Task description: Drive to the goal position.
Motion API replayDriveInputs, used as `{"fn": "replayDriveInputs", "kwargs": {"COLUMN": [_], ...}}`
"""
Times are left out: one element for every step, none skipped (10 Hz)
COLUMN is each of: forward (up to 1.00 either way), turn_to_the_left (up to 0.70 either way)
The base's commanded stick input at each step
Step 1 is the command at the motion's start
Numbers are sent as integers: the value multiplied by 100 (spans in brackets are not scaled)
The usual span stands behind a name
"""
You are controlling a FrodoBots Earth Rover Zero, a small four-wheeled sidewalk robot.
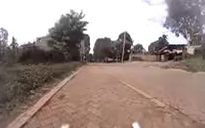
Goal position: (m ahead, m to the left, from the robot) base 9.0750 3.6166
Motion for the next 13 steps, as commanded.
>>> {"fn": "replayDriveInputs", "kwargs": {"forward": [50, 50, 50, 50, 50, 50, 50, 50, 50, 50, 50, 50, 50], "turn_to_the_left": [0, 0, 0, 0, 0, 0, 0, 0, 0, 0, 0, 0, 0]}}
